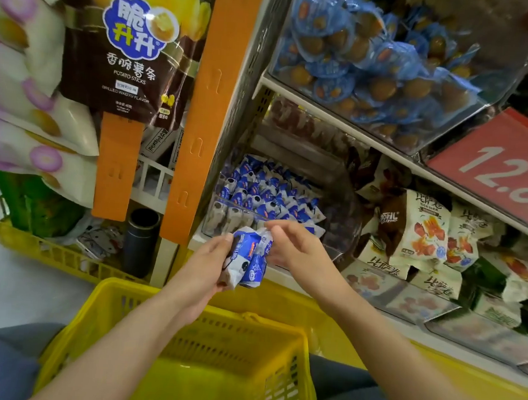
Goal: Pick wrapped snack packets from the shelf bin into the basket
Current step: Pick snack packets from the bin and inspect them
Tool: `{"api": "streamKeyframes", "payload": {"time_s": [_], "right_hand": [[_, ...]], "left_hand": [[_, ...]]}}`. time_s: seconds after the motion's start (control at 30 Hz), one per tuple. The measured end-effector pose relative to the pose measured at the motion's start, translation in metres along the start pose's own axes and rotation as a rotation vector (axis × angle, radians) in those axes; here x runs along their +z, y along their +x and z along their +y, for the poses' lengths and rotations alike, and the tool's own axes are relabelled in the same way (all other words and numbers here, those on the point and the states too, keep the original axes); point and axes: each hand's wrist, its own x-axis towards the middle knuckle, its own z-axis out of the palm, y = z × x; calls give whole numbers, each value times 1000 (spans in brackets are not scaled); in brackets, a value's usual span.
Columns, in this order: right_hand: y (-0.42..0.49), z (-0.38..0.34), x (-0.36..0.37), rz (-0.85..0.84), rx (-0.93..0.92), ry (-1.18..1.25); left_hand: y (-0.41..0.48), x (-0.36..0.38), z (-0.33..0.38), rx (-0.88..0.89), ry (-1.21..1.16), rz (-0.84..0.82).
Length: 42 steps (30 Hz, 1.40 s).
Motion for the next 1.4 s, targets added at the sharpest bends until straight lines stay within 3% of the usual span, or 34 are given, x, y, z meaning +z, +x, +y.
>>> {"api": "streamKeyframes", "payload": {"time_s": [0.17, 0.43, 0.67, 0.9, 0.97, 1.03, 1.17, 1.3, 1.4], "right_hand": [[-7, 2, 10, 22, -11, -180], [-6, 2, 6, 31, 89, 178], [-17, 8, 15, 33, 72, 7], [-18, 0, 7, -32, 120, 220], [-14, -6, -9, -6, 93, 143], [-3, -12, -31, 135, 36, -6], [37, -17, -78, 439, -93, -530], [76, -6, -90, 361, 145, -948], [93, 2, -82, 282, 289, -1000]], "left_hand": [[-2, 1, -2, -1, 0, 92], [-5, -1, 4, -149, -170, -111], [0, 4, 0, 46, -163, 121], [0, 2, 2, 160, -153, 152], [3, -1, 4, 160, -166, 185], [4, -2, 6, 183, -152, 201], [6, 4, 8, 232, -111, 186], [9, 7, 8, 232, -86, 186], [11, 8, 9, 232, -83, 178]]}}
